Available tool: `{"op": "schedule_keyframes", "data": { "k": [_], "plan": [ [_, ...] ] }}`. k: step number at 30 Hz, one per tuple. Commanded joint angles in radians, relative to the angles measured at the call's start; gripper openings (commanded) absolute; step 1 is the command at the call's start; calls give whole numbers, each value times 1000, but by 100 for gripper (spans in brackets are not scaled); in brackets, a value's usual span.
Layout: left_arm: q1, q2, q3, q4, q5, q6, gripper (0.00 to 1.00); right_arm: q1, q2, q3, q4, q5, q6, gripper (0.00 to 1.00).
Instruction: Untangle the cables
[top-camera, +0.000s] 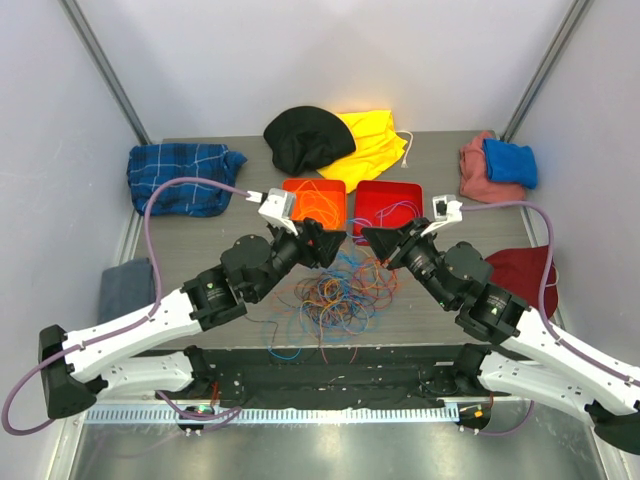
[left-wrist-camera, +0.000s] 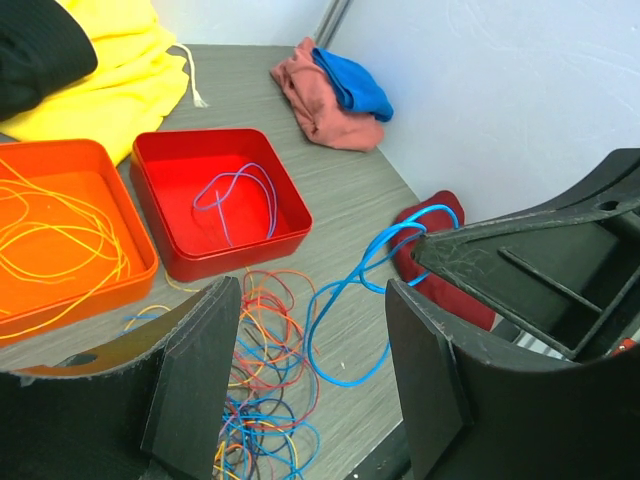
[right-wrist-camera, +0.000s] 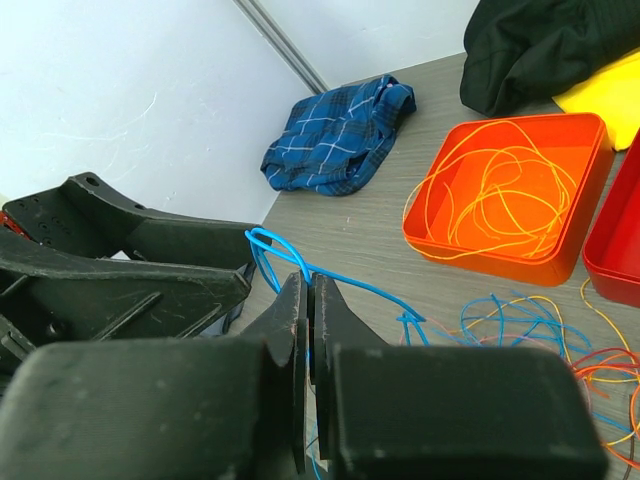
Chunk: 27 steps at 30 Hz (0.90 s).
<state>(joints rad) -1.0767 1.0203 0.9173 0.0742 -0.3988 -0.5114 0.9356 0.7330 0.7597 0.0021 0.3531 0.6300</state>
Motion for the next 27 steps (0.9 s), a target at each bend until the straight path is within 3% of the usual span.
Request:
{"op": "schedule_keyframes", "data": {
  "k": [1, 19, 27],
  "plan": [
    [3, 3, 46, 55, -32, 30, 64, -1, -17, 20, 22, -2, -6, 1],
    [1, 106, 91, 73, 8, 16, 64, 0, -15, 13, 29, -26, 11, 1],
    [1, 155, 123, 70, -64, 30, 65, 0, -24, 1, 30, -34, 16, 1]
  ]
}}
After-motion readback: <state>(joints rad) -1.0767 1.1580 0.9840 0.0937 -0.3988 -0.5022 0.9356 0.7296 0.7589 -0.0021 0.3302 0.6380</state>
